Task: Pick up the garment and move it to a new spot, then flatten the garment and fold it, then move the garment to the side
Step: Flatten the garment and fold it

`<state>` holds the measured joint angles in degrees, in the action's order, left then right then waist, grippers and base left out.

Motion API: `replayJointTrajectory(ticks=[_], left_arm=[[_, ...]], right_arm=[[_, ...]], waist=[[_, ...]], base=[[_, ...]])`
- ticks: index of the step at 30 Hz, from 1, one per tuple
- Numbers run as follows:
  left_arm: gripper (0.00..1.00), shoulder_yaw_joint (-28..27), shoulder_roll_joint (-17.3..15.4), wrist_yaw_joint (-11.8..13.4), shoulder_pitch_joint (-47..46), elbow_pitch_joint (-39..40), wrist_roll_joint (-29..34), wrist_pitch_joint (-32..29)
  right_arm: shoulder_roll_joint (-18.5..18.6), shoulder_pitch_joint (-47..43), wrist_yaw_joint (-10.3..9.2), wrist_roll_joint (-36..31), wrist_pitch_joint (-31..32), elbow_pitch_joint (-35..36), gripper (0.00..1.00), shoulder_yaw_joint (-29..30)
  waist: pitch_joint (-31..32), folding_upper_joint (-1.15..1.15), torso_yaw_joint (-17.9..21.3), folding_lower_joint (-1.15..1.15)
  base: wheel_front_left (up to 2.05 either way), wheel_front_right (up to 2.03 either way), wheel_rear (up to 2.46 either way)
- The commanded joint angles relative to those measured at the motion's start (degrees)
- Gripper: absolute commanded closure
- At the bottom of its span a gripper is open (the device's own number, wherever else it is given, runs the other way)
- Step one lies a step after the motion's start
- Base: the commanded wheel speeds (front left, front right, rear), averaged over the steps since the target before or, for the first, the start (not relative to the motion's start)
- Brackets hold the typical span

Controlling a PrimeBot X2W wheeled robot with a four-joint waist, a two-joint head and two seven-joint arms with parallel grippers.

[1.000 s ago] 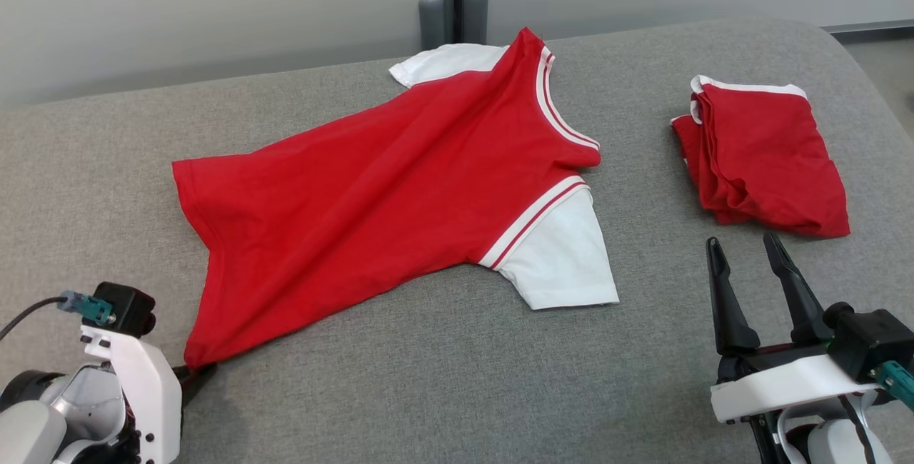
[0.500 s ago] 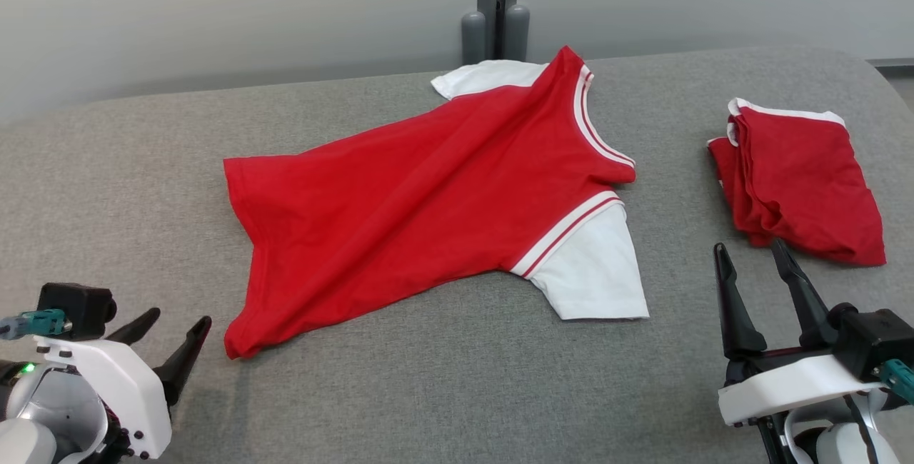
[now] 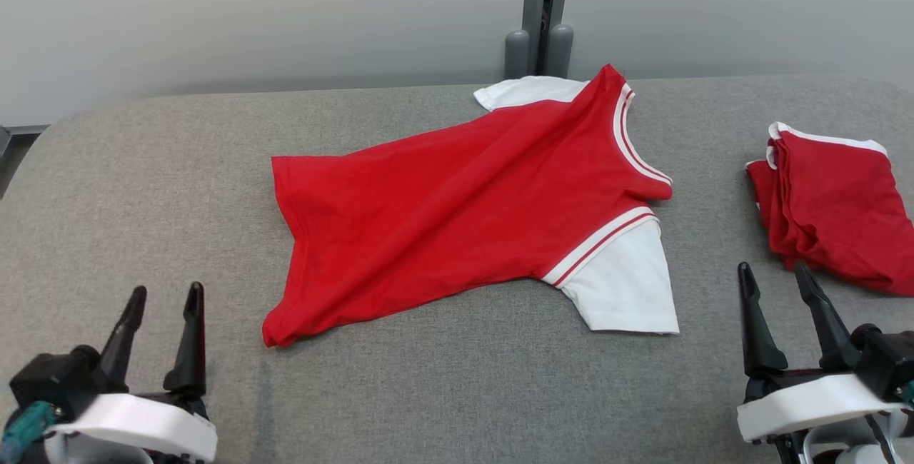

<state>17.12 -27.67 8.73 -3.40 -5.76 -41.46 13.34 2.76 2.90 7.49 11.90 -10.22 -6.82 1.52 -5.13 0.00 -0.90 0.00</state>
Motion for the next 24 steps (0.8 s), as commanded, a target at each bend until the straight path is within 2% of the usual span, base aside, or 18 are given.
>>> replayJointTrajectory(ticks=[1, 6, 12, 24], left_arm=[[0.00, -0.1, 0.7, 0.1, 1.1, -0.5, 0.7, 0.6], [0.00, -1.0, 5.2, -1.8, 1.4, -2.6, 3.4, 1.8], [0.00, -5.6, 10.1, -4.7, 2.7, -1.7, 8.0, 1.9], [0.00, -12.3, 15.1, -9.6, 4.0, -2.9, 13.9, 1.9]], right_arm=[[0.3, -0.6, 0.01, 0.5, -0.7, -0.3, 0.00, 0.4], [0.3, -0.9, 0.01, 0.3, -2.0, -1.3, 0.00, 0.8], [0.3, -0.2, 0.01, 0.4, -3.1, -0.9, 0.00, 1.2], [0.3, -0.7, 0.01, 0.5, -3.2, -1.0, 0.00, 0.6]], waist=[[0.1, 0.00, -0.2, 0.00], [0.4, 0.00, -1.1, 0.00], [2.1, 0.00, -0.7, 0.00], [2.7, 0.00, 0.3, 0.00]], base=[[0.00, 0.00, 0.00], [0.00, 0.00, 0.00], [0.00, 0.00, 0.00], [0.00, 0.00, 0.00]])
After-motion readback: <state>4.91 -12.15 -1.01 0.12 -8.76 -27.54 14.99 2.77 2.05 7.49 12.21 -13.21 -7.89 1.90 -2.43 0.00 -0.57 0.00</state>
